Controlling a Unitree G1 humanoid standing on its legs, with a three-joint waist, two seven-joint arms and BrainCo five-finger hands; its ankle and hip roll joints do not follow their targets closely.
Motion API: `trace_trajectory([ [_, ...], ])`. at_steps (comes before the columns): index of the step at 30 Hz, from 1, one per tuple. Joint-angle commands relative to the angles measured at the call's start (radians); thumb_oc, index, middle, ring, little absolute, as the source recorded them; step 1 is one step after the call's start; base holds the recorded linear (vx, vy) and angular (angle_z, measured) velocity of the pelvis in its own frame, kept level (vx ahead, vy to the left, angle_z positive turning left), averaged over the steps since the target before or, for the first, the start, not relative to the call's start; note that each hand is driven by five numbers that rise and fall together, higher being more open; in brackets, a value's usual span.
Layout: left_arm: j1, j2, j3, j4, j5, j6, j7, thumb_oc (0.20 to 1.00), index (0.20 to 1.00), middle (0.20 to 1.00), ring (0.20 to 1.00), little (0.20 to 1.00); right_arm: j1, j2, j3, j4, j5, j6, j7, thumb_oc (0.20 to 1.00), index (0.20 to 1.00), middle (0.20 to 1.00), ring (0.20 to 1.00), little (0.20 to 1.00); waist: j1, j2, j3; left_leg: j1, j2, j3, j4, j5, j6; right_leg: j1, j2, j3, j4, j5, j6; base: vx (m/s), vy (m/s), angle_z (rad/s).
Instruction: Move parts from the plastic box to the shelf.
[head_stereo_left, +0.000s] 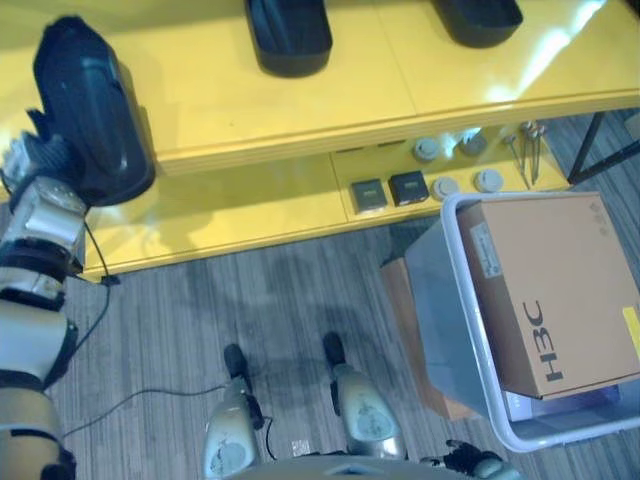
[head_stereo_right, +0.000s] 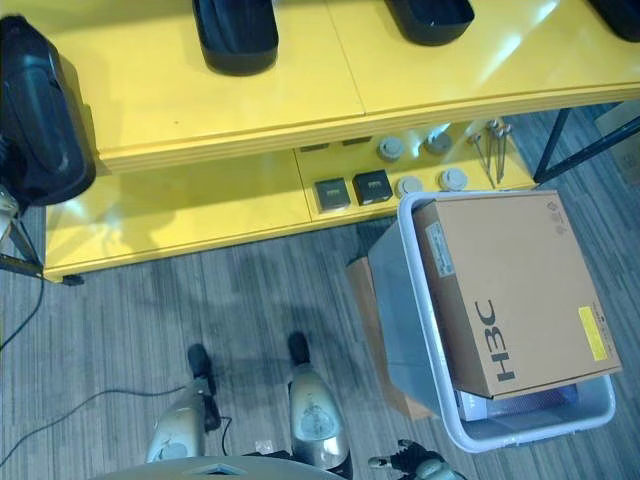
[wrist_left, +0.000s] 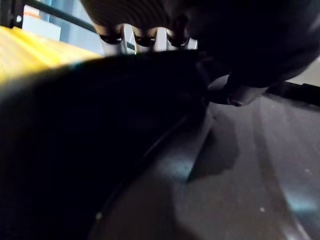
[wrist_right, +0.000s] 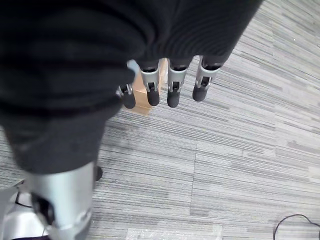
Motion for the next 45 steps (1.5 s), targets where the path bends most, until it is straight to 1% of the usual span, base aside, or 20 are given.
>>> trace_trajectory([
  [1, -0.089, 0.081, -0.046, 0.031, 0.096, 0.038, 0.028, 0.200, 0.200, 0.200, 0.200, 0.200, 0.023, -0.033, 0.050, -0.010, 0.031, -0.001, 0.010, 1.000, 1.000, 1.000, 1.000, 1.000, -0.014, -0.032, -0.039, -0.031, -0.068, 0.042, 0.170, -0.156, 0.120, -0.036, 0.046, -0.017, 0.033, 0.040, -0.032, 0.00, 0.000, 0.00],
  [3, -0.113, 0.088, -0.065, 0.038, 0.074, 0.038, 0.036, 0.200, 0.200, 0.200, 0.200, 0.200, 0.022, -0.036, 0.053, -0.006, 0.030, -0.006, 0.010, 1.000, 1.000, 1.000, 1.000, 1.000, -0.014, -0.035, -0.031, -0.042, -0.068, 0.042, 0.178, -0.157, 0.122, -0.044, 0.047, -0.019, 0.039, 0.038, -0.033, 0.00, 0.000, 0.00],
  [4, -0.133, 0.094, -0.074, 0.040, 0.039, 0.032, 0.047, 0.200, 0.200, 0.200, 0.200, 0.200, 0.022, -0.036, 0.054, -0.007, 0.023, -0.009, 0.012, 1.000, 1.000, 1.000, 1.000, 1.000, -0.014, -0.037, -0.027, -0.049, -0.070, 0.041, 0.180, -0.157, 0.123, -0.049, 0.048, -0.018, 0.041, 0.039, -0.034, 0.00, 0.000, 0.00],
  [7, -0.171, 0.092, -0.071, 0.036, -0.057, -0.008, 0.078, 0.200, 0.200, 0.200, 0.200, 0.200, 0.022, -0.032, 0.063, -0.004, 0.018, -0.026, 0.014, 1.000, 1.000, 1.000, 1.000, 1.000, -0.012, -0.043, -0.013, -0.060, -0.074, 0.034, 0.186, -0.158, 0.127, -0.058, 0.049, -0.018, 0.045, 0.041, -0.036, 0.00, 0.000, 0.00],
  [8, -0.169, 0.079, -0.051, 0.025, -0.050, 0.009, 0.088, 0.200, 0.200, 0.200, 0.200, 0.200, 0.019, -0.032, 0.066, -0.013, 0.014, -0.036, 0.005, 1.000, 1.000, 1.000, 1.000, 1.000, -0.011, -0.043, -0.006, -0.051, -0.077, 0.037, 0.175, -0.156, 0.127, -0.048, 0.050, -0.022, 0.039, 0.039, -0.038, 0.00, 0.035, 0.02],
  [10, -0.169, 0.080, -0.047, 0.031, -0.057, 0.018, 0.098, 0.200, 0.200, 0.200, 0.200, 0.200, 0.014, -0.036, 0.069, -0.024, 0.024, -0.029, -0.002, 1.000, 1.000, 1.000, 1.000, 1.000, -0.011, -0.042, -0.004, -0.046, -0.078, 0.041, 0.166, -0.152, 0.126, -0.043, 0.051, -0.024, 0.035, 0.038, -0.039, 0.01, 0.035, 0.03],
  [14, -0.167, 0.098, -0.041, 0.055, 0.003, 0.041, 0.075, 0.200, 0.200, 0.200, 0.200, 0.200, 0.007, -0.040, 0.067, -0.029, 0.030, -0.007, 0.011, 1.000, 1.000, 1.000, 1.000, 1.000, -0.006, -0.041, -0.010, -0.038, -0.075, 0.049, 0.150, -0.144, 0.123, -0.031, 0.051, -0.027, 0.022, 0.044, -0.036, 0.01, 0.006, 0.01],
  [16, -0.195, 0.134, -0.085, 0.093, 0.091, 0.052, 0.031, 0.200, 0.200, 0.200, 0.200, 0.200, 0.005, -0.047, 0.060, -0.017, 0.030, -0.011, 0.021, 1.000, 1.000, 1.000, 1.000, 1.000, -0.006, -0.045, -0.010, -0.035, -0.070, 0.054, 0.149, -0.143, 0.122, -0.023, 0.048, -0.028, 0.009, 0.052, -0.033, 0.04, 0.018, -0.01],
  [19, -0.229, 0.164, -0.130, 0.122, 0.112, 0.064, 0.014, 0.200, 0.200, 0.200, 0.200, 0.200, 0.001, -0.054, 0.052, -0.010, 0.035, -0.007, 0.030, 1.000, 1.000, 1.000, 1.000, 1.000, -0.005, -0.049, -0.008, -0.039, -0.068, 0.057, 0.151, -0.144, 0.123, -0.025, 0.046, -0.027, 0.002, 0.060, -0.031, 0.02, 0.024, -0.04],
  [23, -0.288, 0.182, -0.186, 0.139, 0.124, 0.073, 0.056, 0.200, 0.200, 0.200, 0.200, 0.200, 0.001, -0.053, 0.048, 0.001, 0.029, -0.012, 0.038, 1.000, 1.000, 1.000, 1.000, 1.000, -0.006, -0.066, 0.002, -0.060, -0.066, 0.060, 0.161, -0.147, 0.125, -0.037, 0.048, -0.022, -0.005, 0.072, -0.029, 0.00, 0.000, 0.00],
  [26, -0.342, 0.178, -0.220, 0.158, 0.130, 0.061, 0.113, 0.200, 0.200, 0.200, 0.200, 0.200, -0.002, -0.047, 0.054, 0.015, 0.034, -0.032, 0.044, 1.000, 1.000, 1.000, 1.000, 1.000, -0.007, -0.085, 0.009, -0.077, -0.064, 0.061, 0.164, -0.149, 0.129, -0.051, 0.052, -0.019, -0.007, 0.081, -0.026, 0.00, -0.011, 0.00],
  [29, -0.364, 0.167, -0.237, 0.157, 0.157, 0.067, 0.121, 0.200, 0.200, 0.200, 0.200, 0.200, -0.004, -0.033, 0.059, 0.022, 0.042, -0.040, 0.044, 1.000, 1.000, 1.000, 1.000, 1.000, -0.007, -0.099, 0.014, -0.089, -0.062, 0.059, 0.168, -0.151, 0.131, -0.062, 0.055, -0.017, -0.007, 0.089, -0.024, 0.00, -0.029, 0.00],
  [30, -0.364, 0.161, -0.241, 0.148, 0.160, 0.072, 0.126, 0.200, 0.200, 0.200, 0.200, 0.200, -0.003, -0.029, 0.058, 0.020, 0.049, -0.037, 0.039, 1.000, 1.000, 1.000, 1.000, 1.000, -0.006, -0.097, 0.015, -0.084, -0.064, 0.046, 0.174, -0.183, 0.126, -0.054, 0.057, -0.016, -0.006, 0.070, -0.017, 0.07, 0.010, 0.01],
  [33, -0.377, 0.149, -0.247, 0.156, 0.151, 0.071, 0.141, 0.200, 0.200, 0.200, 0.200, 0.200, -0.010, -0.031, 0.064, 0.019, 0.061, -0.034, 0.038, 1.000, 1.000, 1.000, 1.000, 1.000, -0.009, -0.101, 0.021, -0.090, -0.064, 0.049, 0.174, -0.182, 0.125, -0.062, 0.060, -0.017, -0.003, 0.069, -0.018, 0.02, 0.003, 0.03],
  [35, -0.382, 0.145, -0.250, 0.160, 0.162, 0.078, 0.131, 0.200, 0.200, 0.200, 0.200, 0.200, -0.011, -0.030, 0.063, 0.024, 0.058, -0.041, 0.043, 1.000, 1.000, 1.000, 1.000, 1.000, -0.009, -0.103, 0.024, -0.092, -0.064, 0.050, 0.175, -0.183, 0.125, -0.066, 0.060, -0.017, -0.001, 0.070, -0.018, 0.00, 0.000, 0.00],
  [37, -0.371, 0.141, -0.245, 0.155, 0.157, 0.088, 0.143, 0.200, 0.200, 0.200, 0.200, 0.200, -0.011, -0.029, 0.060, 0.020, 0.058, -0.044, 0.043, 1.000, 1.000, 1.000, 1.000, 1.000, -0.010, -0.106, 0.027, -0.094, -0.064, 0.052, 0.174, -0.182, 0.125, -0.068, 0.061, -0.017, -0.001, 0.072, -0.018, 0.00, 0.000, 0.00],
  [39, -0.377, 0.138, -0.247, 0.160, 0.151, 0.091, 0.148, 0.200, 0.200, 0.200, 0.200, 0.200, -0.013, -0.034, 0.062, 0.013, 0.066, -0.036, 0.045, 1.000, 1.000, 1.000, 1.000, 1.000, -0.012, -0.106, 0.029, -0.097, -0.063, 0.054, 0.175, -0.180, 0.124, -0.071, 0.062, -0.018, 0.000, 0.073, -0.018, 0.00, 0.000, 0.00],
  [41, -0.381, 0.135, -0.250, 0.168, 0.129, 0.082, 0.158, 0.200, 0.200, 0.200, 0.200, 0.200, -0.015, -0.034, 0.061, 0.017, 0.063, -0.036, 0.048, 1.000, 1.000, 1.000, 1.000, 1.000, -0.015, -0.106, 0.032, -0.098, -0.062, 0.055, 0.177, -0.180, 0.124, -0.074, 0.062, -0.017, 0.002, 0.073, -0.019, 0.00, 0.000, 0.00],
  [43, -0.381, 0.129, -0.238, 0.174, 0.052, 0.054, 0.195, 0.200, 0.200, 0.200, 0.200, 0.200, -0.014, -0.032, 0.061, 0.025, 0.053, -0.048, 0.047, 1.000, 1.000, 1.000, 1.000, 1.000, -0.017, -0.107, 0.034, -0.102, -0.062, 0.053, 0.182, -0.180, 0.123, -0.078, 0.062, -0.015, 0.005, 0.073, -0.020, 0.00, 0.000, 0.00],
  [45, -0.371, 0.113, -0.195, 0.169, -0.090, -0.036, 0.283, 0.200, 0.200, 0.200, 0.200, 0.200, -0.014, -0.022, 0.070, 0.031, 0.050, -0.060, 0.039, 1.000, 1.000, 1.000, 1.000, 1.000, -0.017, -0.111, 0.037, -0.106, -0.061, 0.049, 0.185, -0.181, 0.122, -0.081, 0.063, -0.013, 0.006, 0.073, -0.022, 0.00, -0.015, -0.01],
])
